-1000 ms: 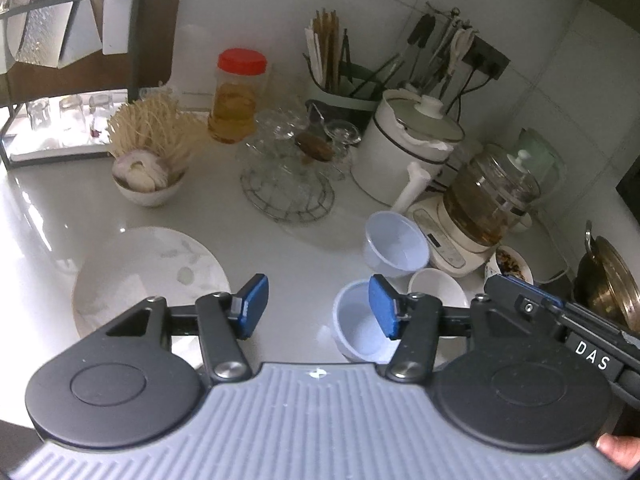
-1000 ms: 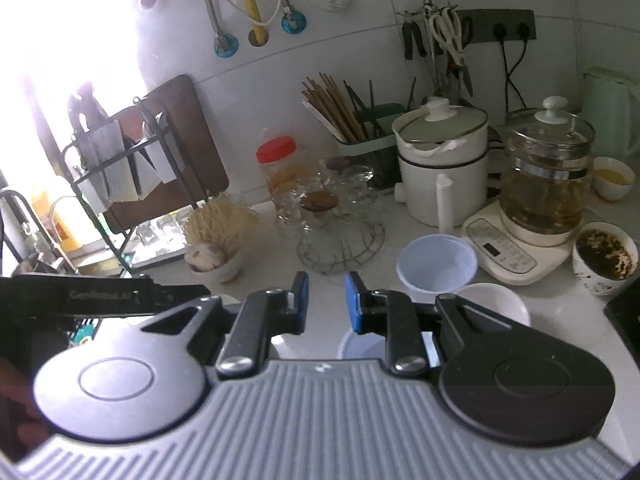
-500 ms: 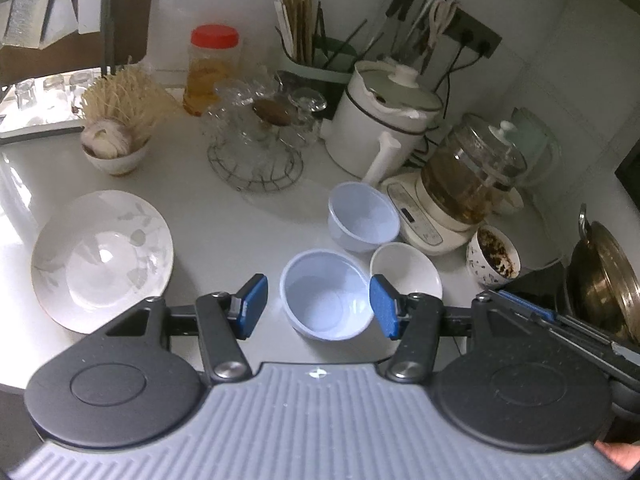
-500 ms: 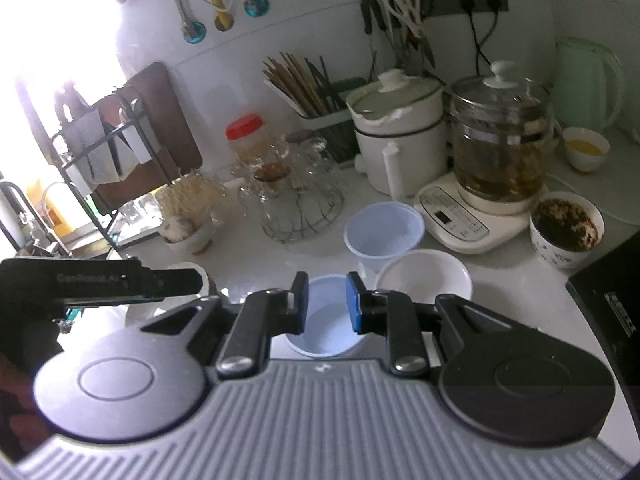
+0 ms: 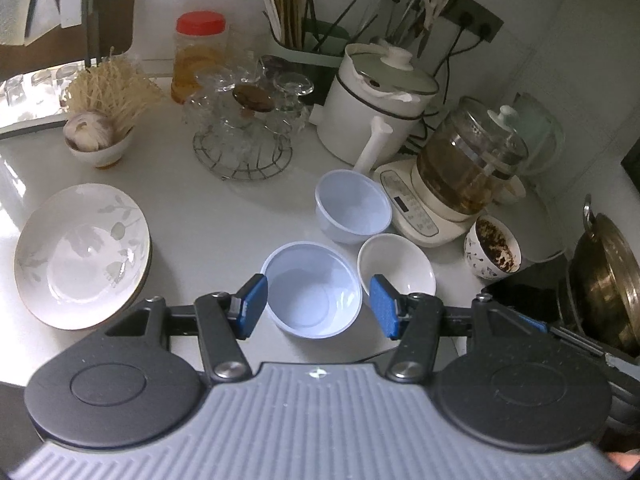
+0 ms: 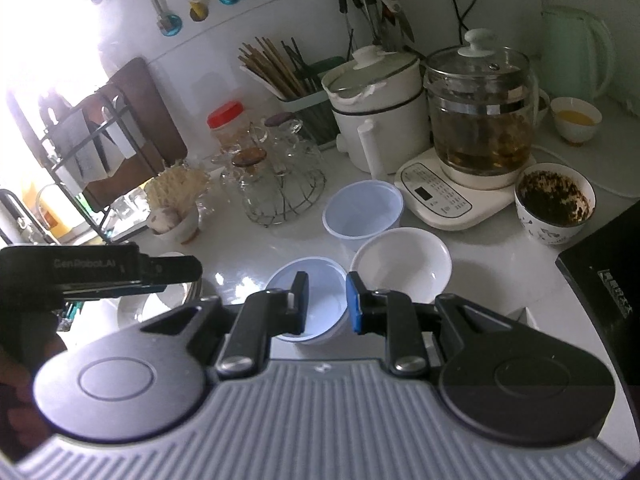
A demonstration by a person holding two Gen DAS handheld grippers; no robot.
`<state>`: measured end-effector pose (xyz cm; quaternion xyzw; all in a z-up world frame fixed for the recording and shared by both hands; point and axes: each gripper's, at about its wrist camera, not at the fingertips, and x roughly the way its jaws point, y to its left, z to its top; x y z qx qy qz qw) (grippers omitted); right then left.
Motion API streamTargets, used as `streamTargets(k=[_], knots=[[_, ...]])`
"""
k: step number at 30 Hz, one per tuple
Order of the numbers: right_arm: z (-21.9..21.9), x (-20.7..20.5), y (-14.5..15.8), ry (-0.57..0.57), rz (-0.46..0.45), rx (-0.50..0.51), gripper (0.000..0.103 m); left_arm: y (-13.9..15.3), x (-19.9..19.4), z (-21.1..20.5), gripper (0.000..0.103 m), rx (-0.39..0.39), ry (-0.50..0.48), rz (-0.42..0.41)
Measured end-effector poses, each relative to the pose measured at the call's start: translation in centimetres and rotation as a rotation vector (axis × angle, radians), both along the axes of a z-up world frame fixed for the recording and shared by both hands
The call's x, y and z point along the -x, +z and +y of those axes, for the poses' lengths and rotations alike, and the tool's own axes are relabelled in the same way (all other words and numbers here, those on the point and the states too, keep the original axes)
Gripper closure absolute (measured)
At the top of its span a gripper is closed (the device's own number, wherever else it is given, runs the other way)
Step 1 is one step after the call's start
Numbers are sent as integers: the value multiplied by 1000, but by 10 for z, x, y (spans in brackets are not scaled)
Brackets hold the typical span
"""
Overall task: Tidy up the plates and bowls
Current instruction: 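Close both grippers side by side on the light blue bowl's rim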
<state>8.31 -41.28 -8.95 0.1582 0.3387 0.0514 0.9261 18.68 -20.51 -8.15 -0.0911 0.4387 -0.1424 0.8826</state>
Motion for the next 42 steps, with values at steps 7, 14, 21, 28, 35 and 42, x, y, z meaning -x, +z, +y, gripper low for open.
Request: streamTargets(k=[7, 14, 21, 28, 35, 42], knots=[[-7, -13, -8, -21, 35, -21, 79, -8, -18, -7, 41, -9, -14, 24], [-13, -38, -14, -49, 58, -32, 78, -20, -53, -13, 41, -13, -44, 49], [-24, -76, -19, -89, 85, -39, 73, -31, -100, -19, 41, -4, -73, 61], [-33, -126, -33, -111, 118, -58, 53, -52, -156, -26, 41, -15, -82, 97], [-38, -167, -58, -152, 201, -68, 53, -81, -204, -31, 41, -21, -126, 156], [-44, -199, -86, -196, 258, -81, 58, -110, -243, -46, 44, -23, -214, 199]])
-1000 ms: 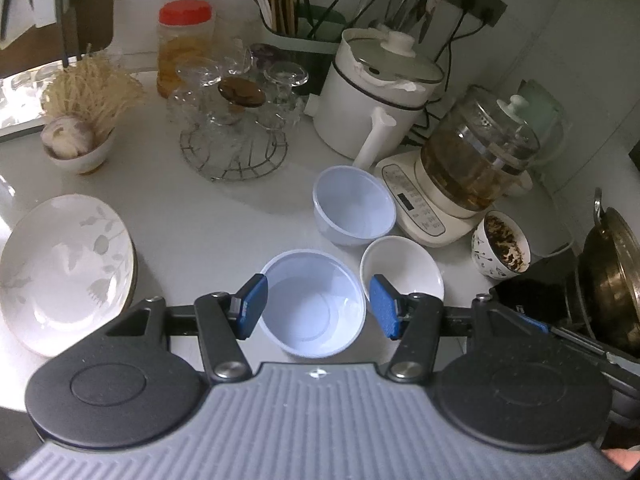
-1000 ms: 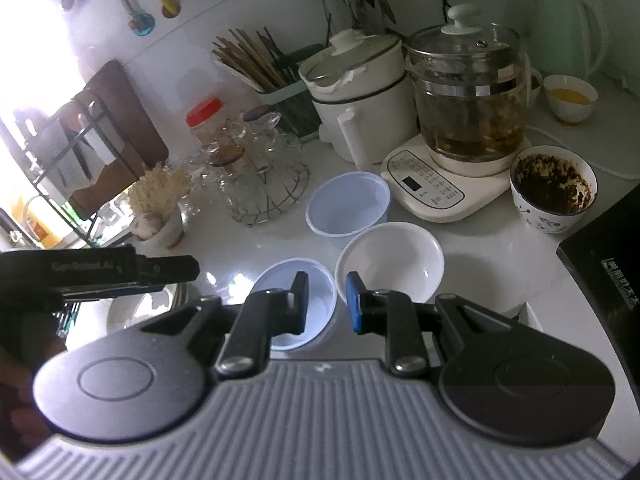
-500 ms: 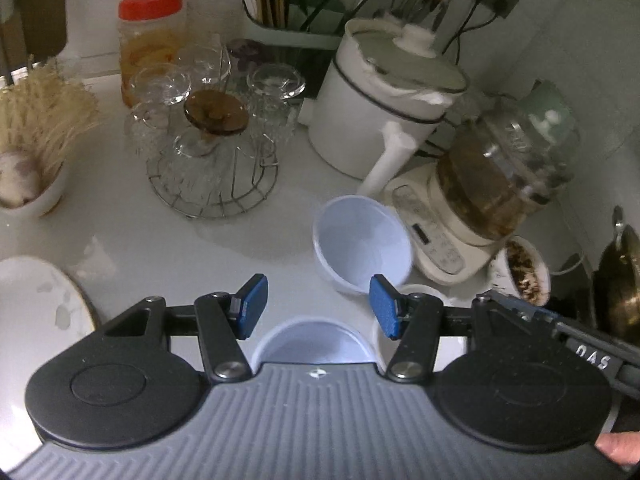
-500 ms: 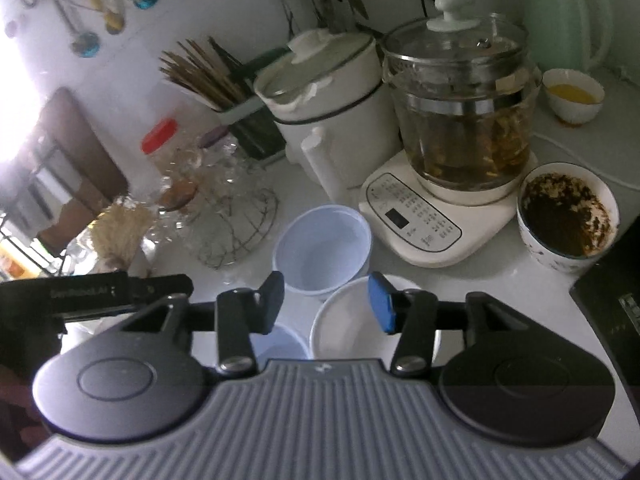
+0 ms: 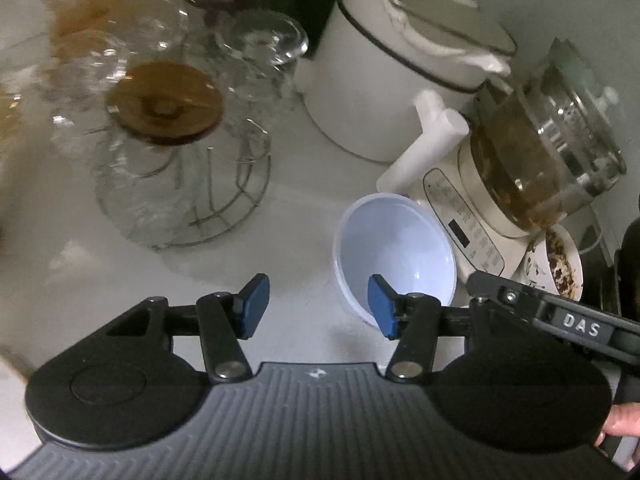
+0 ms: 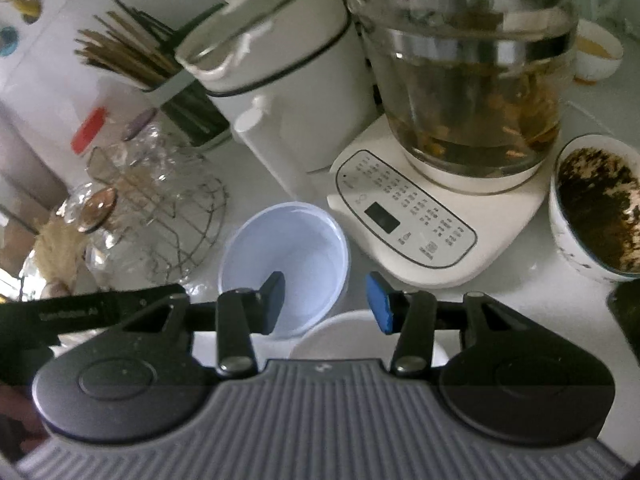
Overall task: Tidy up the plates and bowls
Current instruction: 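Close both grippers side by side on the light blue bowl's rim, then lift the blue bowl with both grippers and carry it over the other blue bowl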
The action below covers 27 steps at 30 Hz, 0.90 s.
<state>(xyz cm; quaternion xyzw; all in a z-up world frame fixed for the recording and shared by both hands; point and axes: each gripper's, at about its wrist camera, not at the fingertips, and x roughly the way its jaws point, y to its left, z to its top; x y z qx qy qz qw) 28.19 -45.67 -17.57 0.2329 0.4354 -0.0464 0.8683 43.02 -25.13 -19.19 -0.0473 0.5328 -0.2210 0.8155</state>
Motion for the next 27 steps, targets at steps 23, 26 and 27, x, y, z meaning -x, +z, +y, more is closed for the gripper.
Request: streamTargets(k=[23, 26, 27], knots=[[6, -36, -37, 9, 86, -57, 90, -40, -48, -11, 69, 144, -50, 165], [6, -33, -31, 11, 66, -58, 90, -32, -46, -11, 69, 137, -59, 143], [5, -33, -29, 10, 62, -62, 90, -29, -46, -11, 69, 141, -59, 138]])
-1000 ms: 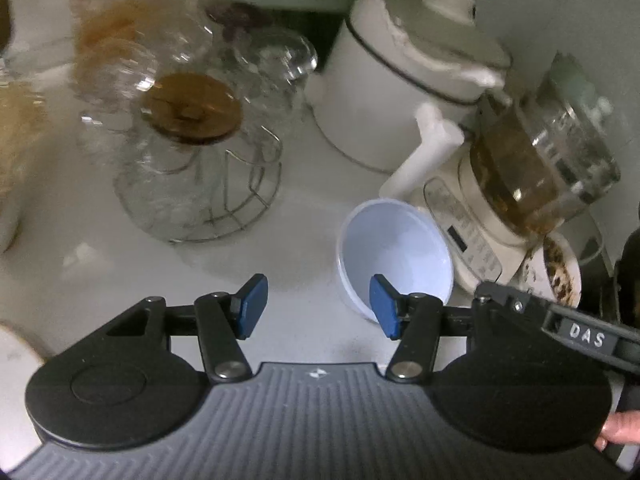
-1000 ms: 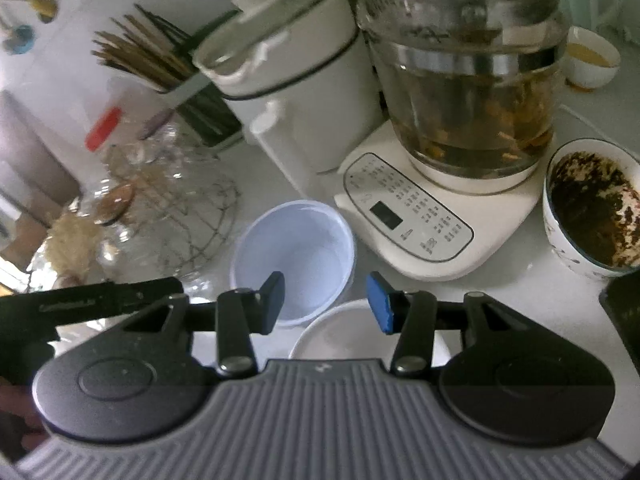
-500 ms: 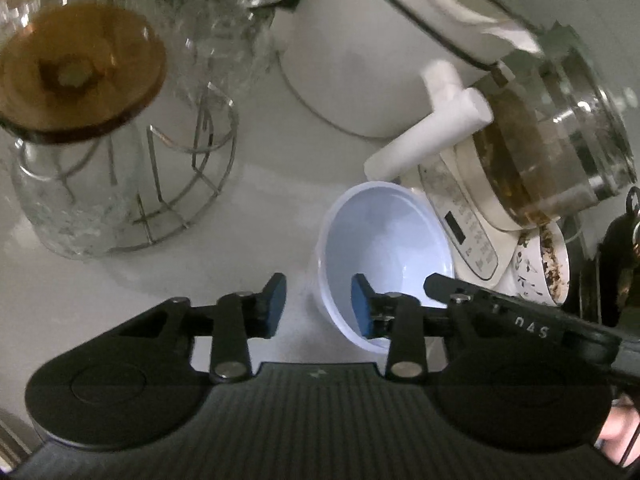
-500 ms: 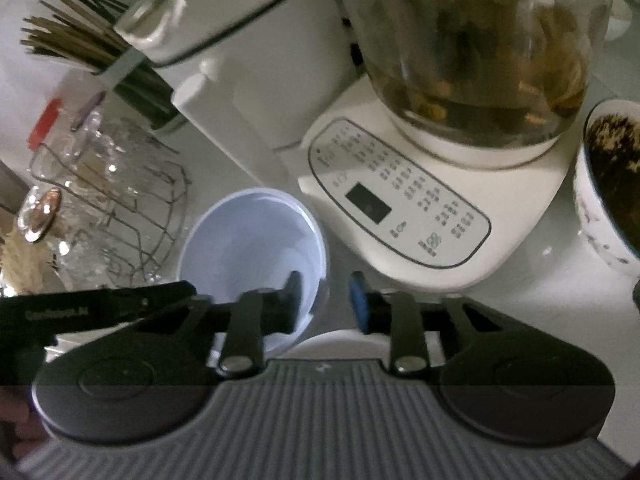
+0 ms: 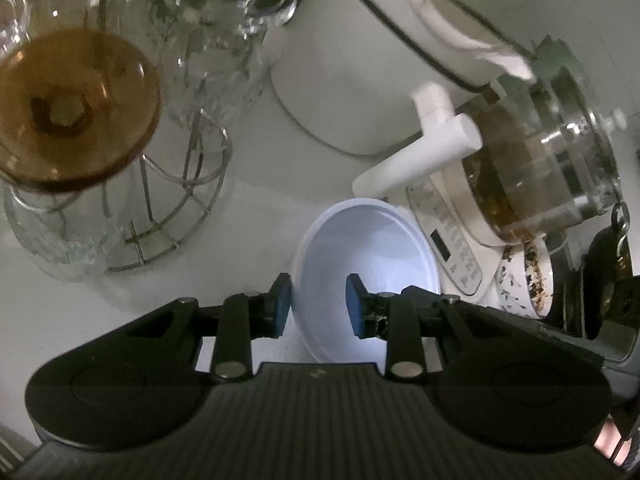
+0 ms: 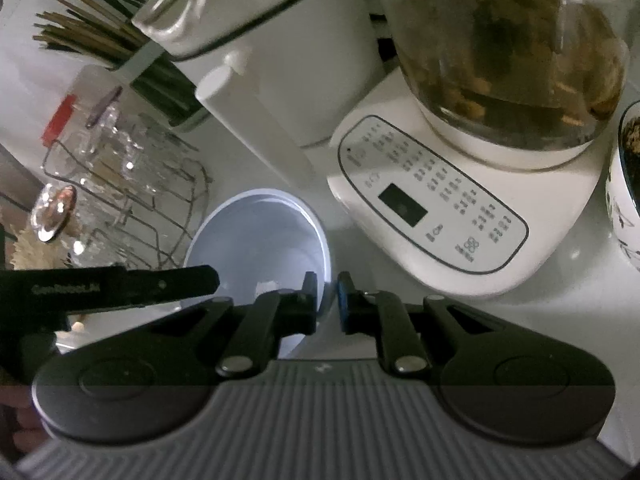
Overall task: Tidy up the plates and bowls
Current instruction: 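Lift the blue bowl with both grippers and carry it over the other blue bowl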
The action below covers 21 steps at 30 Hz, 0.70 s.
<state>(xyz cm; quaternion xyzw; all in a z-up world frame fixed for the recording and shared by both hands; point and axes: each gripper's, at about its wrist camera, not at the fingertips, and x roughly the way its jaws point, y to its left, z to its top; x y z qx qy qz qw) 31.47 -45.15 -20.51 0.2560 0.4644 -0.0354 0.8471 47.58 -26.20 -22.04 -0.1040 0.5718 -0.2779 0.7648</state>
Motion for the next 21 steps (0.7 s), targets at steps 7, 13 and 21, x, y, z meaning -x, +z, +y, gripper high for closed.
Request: streamTargets(k=[7, 13, 21], knots=[[0, 15, 26, 16, -55, 3, 90, 33, 12, 5, 69, 5, 4, -62], [4, 32, 53, 38, -99, -14, 90, 68, 31, 9, 69, 13, 28, -120], [13, 51, 82, 87, -170, 1, 90, 101, 68, 21, 68, 15, 98, -169]])
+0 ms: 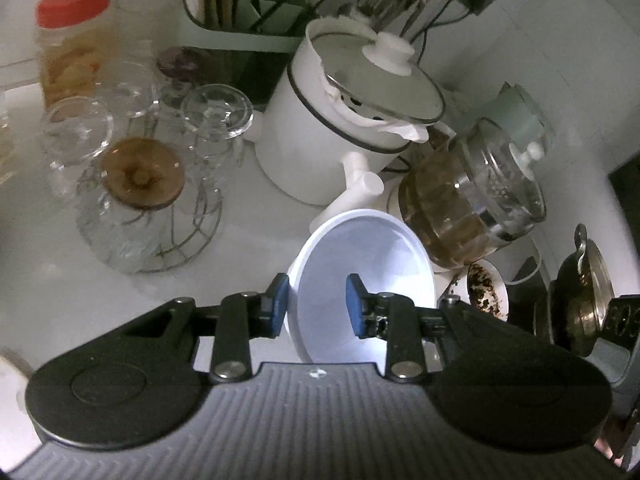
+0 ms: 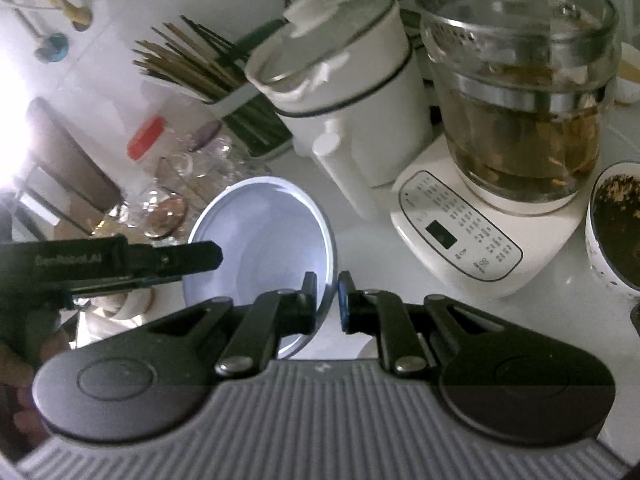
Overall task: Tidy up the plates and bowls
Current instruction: 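Lift the blue bowl with both grippers and carry it over the other blue bowl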
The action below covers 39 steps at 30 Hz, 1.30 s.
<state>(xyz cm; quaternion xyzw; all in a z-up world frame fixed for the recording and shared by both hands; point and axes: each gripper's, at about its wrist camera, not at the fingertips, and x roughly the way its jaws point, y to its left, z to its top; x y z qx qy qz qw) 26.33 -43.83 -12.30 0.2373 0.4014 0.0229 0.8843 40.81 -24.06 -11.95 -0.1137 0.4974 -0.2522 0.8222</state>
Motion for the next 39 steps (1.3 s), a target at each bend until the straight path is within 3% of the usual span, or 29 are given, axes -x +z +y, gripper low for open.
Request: streamTargets(k=[8, 16, 28, 39], knots=[[8, 20, 16, 36, -67, 1, 90, 19, 36, 14, 68, 18, 42, -49], [17, 42, 15, 76, -83, 8, 90, 14, 70, 26, 68, 15, 82, -48], [35, 64, -4, 124, -36, -4, 90, -6, 107, 46, 68, -10, 128, -19], [41, 61, -32, 126, 58, 5, 89, -46, 105, 52, 68, -19, 130, 66]])
